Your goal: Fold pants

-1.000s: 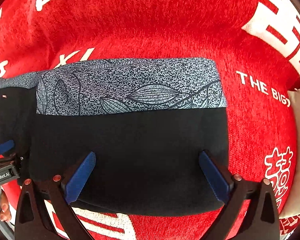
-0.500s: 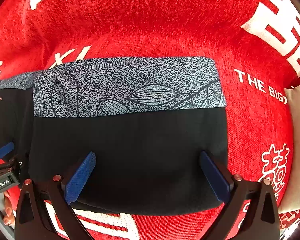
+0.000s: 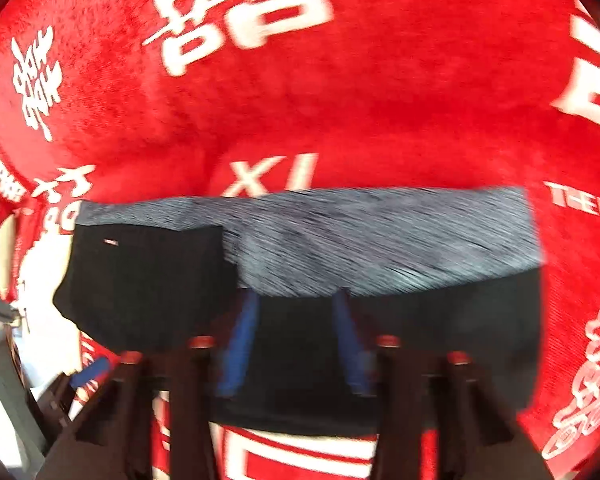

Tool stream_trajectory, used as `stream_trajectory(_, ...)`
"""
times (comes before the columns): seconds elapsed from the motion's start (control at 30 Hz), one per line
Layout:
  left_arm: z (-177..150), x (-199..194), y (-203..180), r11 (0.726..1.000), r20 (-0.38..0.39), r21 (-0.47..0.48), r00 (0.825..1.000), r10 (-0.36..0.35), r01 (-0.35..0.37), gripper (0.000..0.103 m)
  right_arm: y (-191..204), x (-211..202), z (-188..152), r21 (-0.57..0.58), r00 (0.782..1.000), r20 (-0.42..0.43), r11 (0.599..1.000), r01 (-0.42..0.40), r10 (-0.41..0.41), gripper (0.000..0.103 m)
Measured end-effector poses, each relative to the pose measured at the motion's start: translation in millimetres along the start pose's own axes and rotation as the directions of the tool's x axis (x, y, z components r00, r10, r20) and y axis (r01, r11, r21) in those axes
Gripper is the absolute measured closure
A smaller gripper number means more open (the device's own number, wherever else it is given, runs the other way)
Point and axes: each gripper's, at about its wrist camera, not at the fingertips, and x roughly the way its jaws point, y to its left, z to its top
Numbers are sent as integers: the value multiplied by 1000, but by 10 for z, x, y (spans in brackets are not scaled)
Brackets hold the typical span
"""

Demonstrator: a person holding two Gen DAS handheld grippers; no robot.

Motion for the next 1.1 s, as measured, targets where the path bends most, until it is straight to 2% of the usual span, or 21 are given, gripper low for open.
stream_trajectory(0.13, -65, 7, 62, 1000, -4, -23, 1000, 10, -10, 0, 129, 281, 99, 25, 999, -7, 999, -33, 34, 70)
stream_trajectory(0.2, -90, 18, 64, 999, -10, -30, 1000, 10, -10, 0, 145, 479, 98, 23, 999, -50, 1000, -8, 9, 70)
stream_trajectory(0.37, -156, 39, 97, 999, -23, -41, 1000, 12, -13, 0, 333, 463, 8, -87, 998, -54, 996, 32, -37, 69)
stream_trajectory(0.53, -180, 6, 147, 998, -26, -59, 999, 26, -27, 0, 480, 397, -112, -153, 998, -67, 988, -21, 10, 67)
stream_trajectory(0.67, -208, -19, 194, 997, -26, -61, 999, 42, -44, 0, 553, 437, -166, -151, 985, -127, 980, -132, 113, 67)
stream_trajectory(0.77, -215, -51, 214, 997, -18, -65, 999, 47, -48, 0, 606, 380, -218, -157, 988, -112, 980, -119, 102, 66)
stream_trajectory(0.87, -218, -66, 227, 996, -19, -72, 999, 45, -46, 0, 640, 291, -253, -161, 992, -98, 982, -99, 83, 53)
stream_trajectory(0.9, -222, -71, 232, 996, -19, -74, 999, 45, -46, 0, 646, 242, -277, -169, 994, -95, 982, -78, 62, 52)
stream_trajectory(1.1, -220, -107, 218, 997, -15, -75, 999, 33, -34, 0, 687, 118, -388, -212, 995, -98, 977, -6, -15, 51)
